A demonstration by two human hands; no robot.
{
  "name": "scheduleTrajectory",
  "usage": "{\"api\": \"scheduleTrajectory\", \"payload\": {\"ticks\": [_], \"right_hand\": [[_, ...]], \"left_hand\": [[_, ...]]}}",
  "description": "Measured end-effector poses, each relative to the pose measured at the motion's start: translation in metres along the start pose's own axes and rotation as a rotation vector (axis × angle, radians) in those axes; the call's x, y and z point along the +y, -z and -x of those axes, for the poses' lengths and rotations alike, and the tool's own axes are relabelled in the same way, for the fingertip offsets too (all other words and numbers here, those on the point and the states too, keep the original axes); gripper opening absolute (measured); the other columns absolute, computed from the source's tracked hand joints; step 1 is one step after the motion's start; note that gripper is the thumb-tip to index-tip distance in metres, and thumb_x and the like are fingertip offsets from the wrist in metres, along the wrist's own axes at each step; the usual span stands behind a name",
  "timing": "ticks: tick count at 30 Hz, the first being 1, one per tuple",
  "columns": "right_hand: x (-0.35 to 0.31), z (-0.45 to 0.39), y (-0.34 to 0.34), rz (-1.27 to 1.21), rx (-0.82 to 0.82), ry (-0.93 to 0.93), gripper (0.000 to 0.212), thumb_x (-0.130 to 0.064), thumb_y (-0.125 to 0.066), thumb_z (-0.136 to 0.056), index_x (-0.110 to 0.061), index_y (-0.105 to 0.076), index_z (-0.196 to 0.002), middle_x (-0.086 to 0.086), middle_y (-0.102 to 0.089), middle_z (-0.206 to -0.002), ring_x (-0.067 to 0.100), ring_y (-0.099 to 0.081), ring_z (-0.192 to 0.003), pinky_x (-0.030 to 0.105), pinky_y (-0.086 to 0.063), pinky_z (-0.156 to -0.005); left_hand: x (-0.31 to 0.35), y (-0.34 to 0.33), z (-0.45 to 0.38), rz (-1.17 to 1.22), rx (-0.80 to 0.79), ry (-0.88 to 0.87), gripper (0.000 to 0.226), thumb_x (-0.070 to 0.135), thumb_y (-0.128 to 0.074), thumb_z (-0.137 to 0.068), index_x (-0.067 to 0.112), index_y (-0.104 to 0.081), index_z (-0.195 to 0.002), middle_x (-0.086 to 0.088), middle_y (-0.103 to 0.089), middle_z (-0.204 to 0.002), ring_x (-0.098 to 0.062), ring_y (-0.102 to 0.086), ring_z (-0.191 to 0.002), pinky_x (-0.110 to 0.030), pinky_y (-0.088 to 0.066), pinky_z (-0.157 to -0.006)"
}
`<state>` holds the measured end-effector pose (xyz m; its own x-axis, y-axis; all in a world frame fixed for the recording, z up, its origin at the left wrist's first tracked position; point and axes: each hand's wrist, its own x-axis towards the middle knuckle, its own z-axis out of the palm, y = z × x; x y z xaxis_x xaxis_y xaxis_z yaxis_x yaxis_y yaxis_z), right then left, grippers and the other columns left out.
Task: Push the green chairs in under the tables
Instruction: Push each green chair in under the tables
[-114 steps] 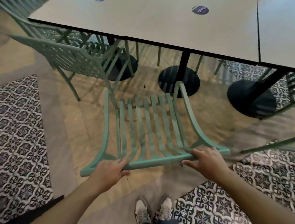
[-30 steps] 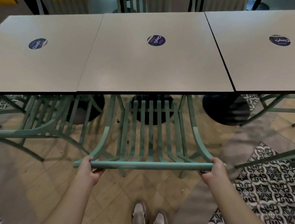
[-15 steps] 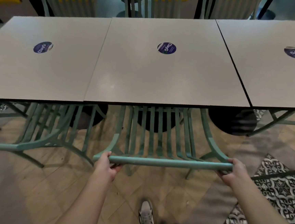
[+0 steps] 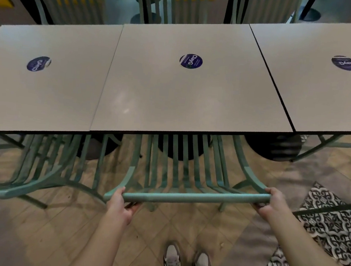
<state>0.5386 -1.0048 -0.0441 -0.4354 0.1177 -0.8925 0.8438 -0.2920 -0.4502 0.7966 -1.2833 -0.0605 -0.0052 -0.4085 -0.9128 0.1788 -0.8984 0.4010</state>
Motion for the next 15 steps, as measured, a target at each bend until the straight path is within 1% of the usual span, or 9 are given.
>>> {"api": "scheduleTrajectory", "payload": {"ticks": [2,4,8,12,15], "right_hand": [[0.0019,-0.0003,0.0022,-0.004,-0.009,0.009,0.037,-0.015,-0.051,-0.094,-0.010,-0.046,-0.130,0.015,-0.051,-0.124,0.034,-0.052,-0.119,0.049,-0.046,-0.099],[0.0033,-0.0027,0.0037,0.000,-0.004,0.015,0.037,-0.014,-0.052,-0.093,-0.011,-0.045,-0.129,0.015,-0.051,-0.126,0.034,-0.052,-0.119,0.050,-0.046,-0.099],[0.0040,-0.0038,0.0045,0.006,0.001,0.005,0.040,-0.015,-0.054,-0.091,-0.009,-0.046,-0.130,0.016,-0.052,-0.128,0.034,-0.054,-0.114,0.048,-0.050,-0.094],[0.0050,-0.0047,0.0050,-0.012,-0.008,0.009,0.042,-0.015,-0.054,-0.090,-0.008,-0.046,-0.131,0.017,-0.052,-0.127,0.035,-0.055,-0.112,0.048,-0.052,-0.086],[0.0056,-0.0062,0.0058,-0.027,-0.023,0.011,0.036,-0.015,-0.054,-0.091,-0.008,-0.047,-0.126,0.016,-0.052,-0.127,0.035,-0.054,-0.114,0.048,-0.050,-0.092]], "left_hand": [[-0.0012,-0.0001,0.0010,0.005,0.002,-0.001,0.057,0.019,-0.060,-0.093,0.010,-0.035,-0.144,-0.024,-0.044,-0.138,-0.044,-0.049,-0.121,-0.055,-0.049,-0.078],[-0.0014,0.0013,-0.0019,0.008,0.005,-0.008,0.057,0.019,-0.059,-0.094,0.010,-0.034,-0.144,-0.024,-0.044,-0.139,-0.043,-0.048,-0.122,-0.055,-0.049,-0.080],[-0.0035,0.0039,-0.0026,-0.008,-0.019,-0.017,0.056,0.018,-0.059,-0.093,0.007,-0.034,-0.143,-0.025,-0.045,-0.137,-0.044,-0.050,-0.120,-0.054,-0.051,-0.079],[-0.0036,0.0051,-0.0033,0.009,-0.018,-0.020,0.057,0.018,-0.060,-0.092,0.009,-0.035,-0.143,-0.024,-0.045,-0.136,-0.044,-0.050,-0.119,-0.056,-0.052,-0.080],[-0.0036,0.0075,-0.0029,0.009,-0.017,-0.014,0.059,0.019,-0.063,-0.090,0.010,-0.037,-0.142,-0.024,-0.047,-0.135,-0.044,-0.052,-0.117,-0.056,-0.054,-0.076]]}}
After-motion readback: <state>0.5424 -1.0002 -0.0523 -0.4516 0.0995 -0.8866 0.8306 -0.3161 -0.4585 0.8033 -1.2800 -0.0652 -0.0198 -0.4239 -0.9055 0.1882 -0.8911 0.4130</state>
